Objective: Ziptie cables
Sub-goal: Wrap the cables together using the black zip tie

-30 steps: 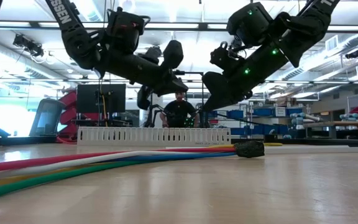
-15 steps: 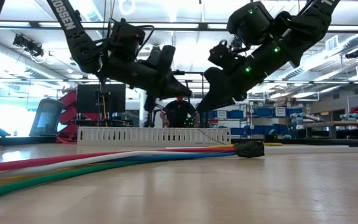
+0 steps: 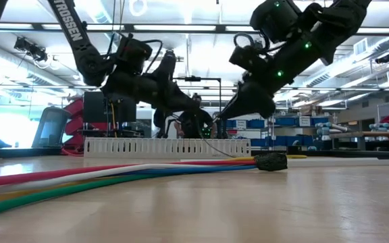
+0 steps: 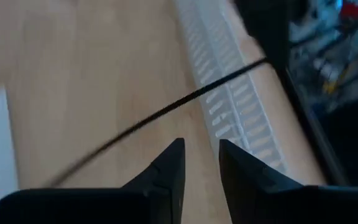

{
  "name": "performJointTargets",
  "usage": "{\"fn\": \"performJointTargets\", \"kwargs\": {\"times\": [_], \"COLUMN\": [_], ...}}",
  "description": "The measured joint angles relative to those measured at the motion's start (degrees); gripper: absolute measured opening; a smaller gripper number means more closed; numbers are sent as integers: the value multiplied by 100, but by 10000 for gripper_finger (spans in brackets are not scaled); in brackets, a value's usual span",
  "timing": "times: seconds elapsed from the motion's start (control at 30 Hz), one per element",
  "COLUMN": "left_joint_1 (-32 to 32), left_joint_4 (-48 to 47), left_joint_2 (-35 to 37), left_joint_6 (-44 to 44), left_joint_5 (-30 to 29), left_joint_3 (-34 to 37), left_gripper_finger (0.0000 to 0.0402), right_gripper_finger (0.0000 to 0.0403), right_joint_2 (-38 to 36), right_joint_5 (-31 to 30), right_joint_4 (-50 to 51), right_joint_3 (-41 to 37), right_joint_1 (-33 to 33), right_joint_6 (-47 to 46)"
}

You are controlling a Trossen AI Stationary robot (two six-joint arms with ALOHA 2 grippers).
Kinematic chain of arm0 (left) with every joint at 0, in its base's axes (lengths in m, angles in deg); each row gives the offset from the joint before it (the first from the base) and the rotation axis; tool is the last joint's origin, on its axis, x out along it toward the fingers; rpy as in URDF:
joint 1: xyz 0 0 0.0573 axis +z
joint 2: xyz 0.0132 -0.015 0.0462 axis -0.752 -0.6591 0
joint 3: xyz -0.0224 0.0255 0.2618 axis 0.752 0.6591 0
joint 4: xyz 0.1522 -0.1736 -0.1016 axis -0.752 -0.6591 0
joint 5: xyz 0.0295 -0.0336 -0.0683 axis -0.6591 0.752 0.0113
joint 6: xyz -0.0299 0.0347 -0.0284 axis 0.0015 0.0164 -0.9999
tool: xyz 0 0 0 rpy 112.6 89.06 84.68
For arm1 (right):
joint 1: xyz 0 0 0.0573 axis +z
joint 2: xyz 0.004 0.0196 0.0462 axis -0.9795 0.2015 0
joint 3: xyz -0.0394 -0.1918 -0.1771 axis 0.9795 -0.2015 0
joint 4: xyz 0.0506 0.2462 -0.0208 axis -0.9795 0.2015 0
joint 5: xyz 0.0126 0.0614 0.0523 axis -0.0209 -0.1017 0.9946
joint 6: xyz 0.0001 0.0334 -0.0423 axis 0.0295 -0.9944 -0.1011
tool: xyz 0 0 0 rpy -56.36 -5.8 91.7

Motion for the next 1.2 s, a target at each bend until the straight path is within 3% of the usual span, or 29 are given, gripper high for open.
{"fn": "performJointTargets", "kwargs": {"times": [0.3,0.5,0.63,1.0,1.2], "left_joint_1": [300,347,347,347,405], "left_joint_4": [20,-1,28,-3,-290], "left_joint_2": [4,4,4,2,0], "left_joint_6": [-924,-1488,-1829,-2245,-2218], "left_joint_5": [473,560,584,624,554], "left_joint_3": [-21,-20,-22,-22,-20], "left_gripper_finger": [0,0,0,0,0], "right_gripper_finger": [79,77,77,77,77], "right_joint_2": [415,594,840,1852,2080], "right_joint_5": [-221,-48,-23,-110,-1097], "right_joint_4": [-1025,-1522,-1637,-3130,-3595], "right_joint_3": [-3,2,25,161,198], "right_joint_1": [-68,-119,-151,-29,178], "right_joint_6": [2776,4227,4928,6405,6541]}}
